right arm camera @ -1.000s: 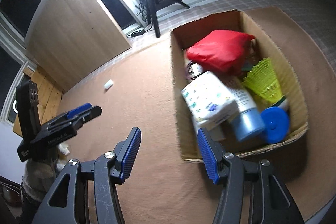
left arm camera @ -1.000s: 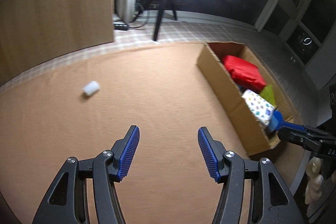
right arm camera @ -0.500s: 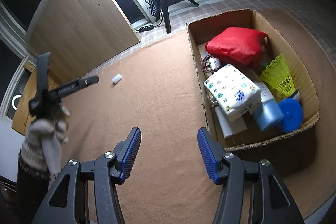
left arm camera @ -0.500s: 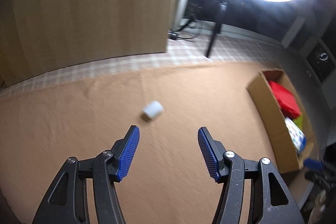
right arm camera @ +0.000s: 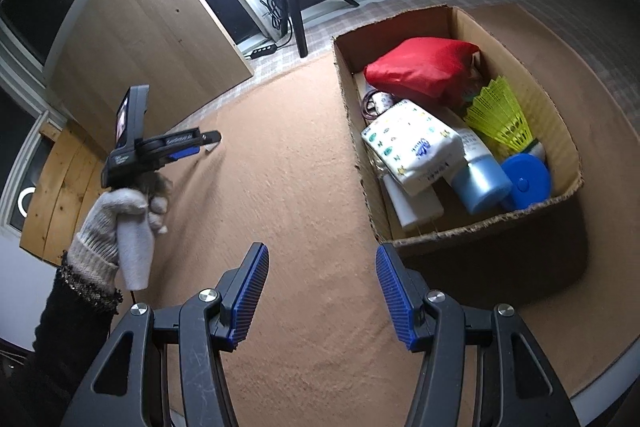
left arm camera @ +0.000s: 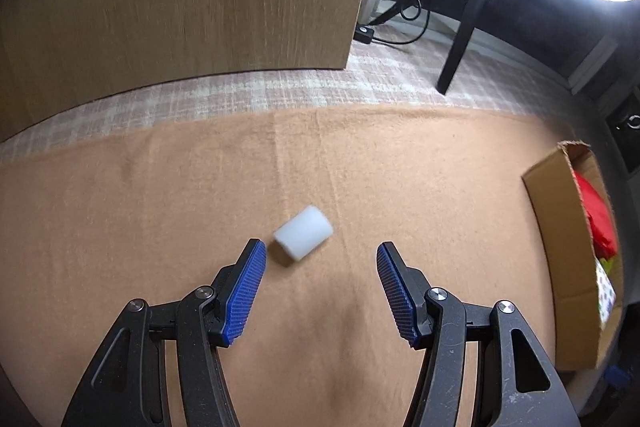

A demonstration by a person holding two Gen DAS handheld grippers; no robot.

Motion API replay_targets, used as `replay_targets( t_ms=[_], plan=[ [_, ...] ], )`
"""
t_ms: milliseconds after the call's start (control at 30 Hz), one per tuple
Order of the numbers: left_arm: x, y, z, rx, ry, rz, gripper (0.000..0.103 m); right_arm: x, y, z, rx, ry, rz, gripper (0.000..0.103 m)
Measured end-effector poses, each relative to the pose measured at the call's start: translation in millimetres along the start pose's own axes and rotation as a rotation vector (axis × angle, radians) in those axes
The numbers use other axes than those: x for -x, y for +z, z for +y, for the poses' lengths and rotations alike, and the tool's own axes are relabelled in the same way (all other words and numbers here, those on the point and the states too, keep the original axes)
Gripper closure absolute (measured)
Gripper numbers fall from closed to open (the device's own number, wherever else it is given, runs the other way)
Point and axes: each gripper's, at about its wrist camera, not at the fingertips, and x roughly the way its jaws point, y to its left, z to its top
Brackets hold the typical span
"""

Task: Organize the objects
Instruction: 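Move the left tool to the white cap on the floor, then close the left gripper on the white cap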

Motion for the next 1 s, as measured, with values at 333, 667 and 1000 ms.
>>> replay_targets(
  t_ms=[333,667,1000],
  plan=[
    [-22.9,8.7,-11.9,0.012,0.121,-0.015,0.042,6.7,-4.2,-11.7,-0.022,-0.009,0.005,0.051],
    [-20.4,5.4,-8.0,0.0,0.141,-0.04,0.067,2.9,-0.9,-14.3,-0.025,-0.001,0.014,0.051],
    [-10.5,-4.1,1.6,0.016,0.104,-0.026,0.085,2.0,-1.1,-11.5,-0.013,0.008,0.004,0.051]
  ],
)
